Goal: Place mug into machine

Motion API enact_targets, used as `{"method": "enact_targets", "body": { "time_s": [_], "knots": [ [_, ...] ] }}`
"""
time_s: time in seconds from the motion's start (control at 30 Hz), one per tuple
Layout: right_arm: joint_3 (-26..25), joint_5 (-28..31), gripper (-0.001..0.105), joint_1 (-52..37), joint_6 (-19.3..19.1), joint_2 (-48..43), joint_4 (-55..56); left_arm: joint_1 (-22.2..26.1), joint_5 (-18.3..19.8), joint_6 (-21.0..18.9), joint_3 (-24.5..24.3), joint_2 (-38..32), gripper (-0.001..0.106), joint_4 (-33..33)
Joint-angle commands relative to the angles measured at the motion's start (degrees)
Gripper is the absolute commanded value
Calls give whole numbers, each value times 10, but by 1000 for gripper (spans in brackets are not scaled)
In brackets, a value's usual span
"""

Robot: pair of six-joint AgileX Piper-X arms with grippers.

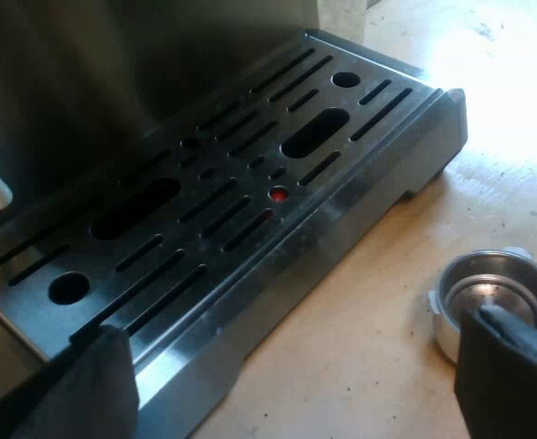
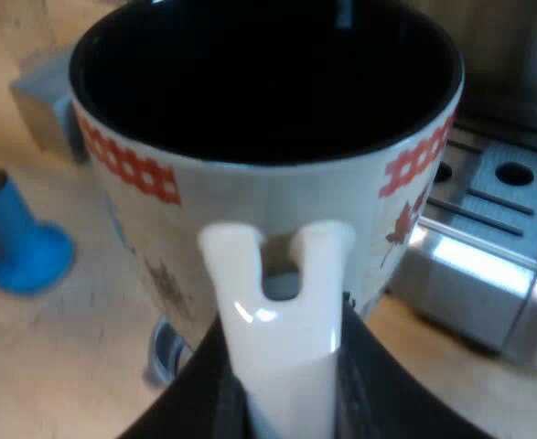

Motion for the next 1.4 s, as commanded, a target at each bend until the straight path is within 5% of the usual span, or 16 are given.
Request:
{"method": "enact_targets", "body": {
  "time_s": [0.03,0.83,1.4],
  "knots": [
    [-9,4,0,0,-2,80,-142,-2,-6,0,1,-4,71,-19],
    [-133,46,0,0,-12,406,-359,-2,-1,0,10,-1,79,-53],
    [-202,39,0,-43,-23,495,-364,-2,-1,0,10,-1,79,-53]
  ]
}}
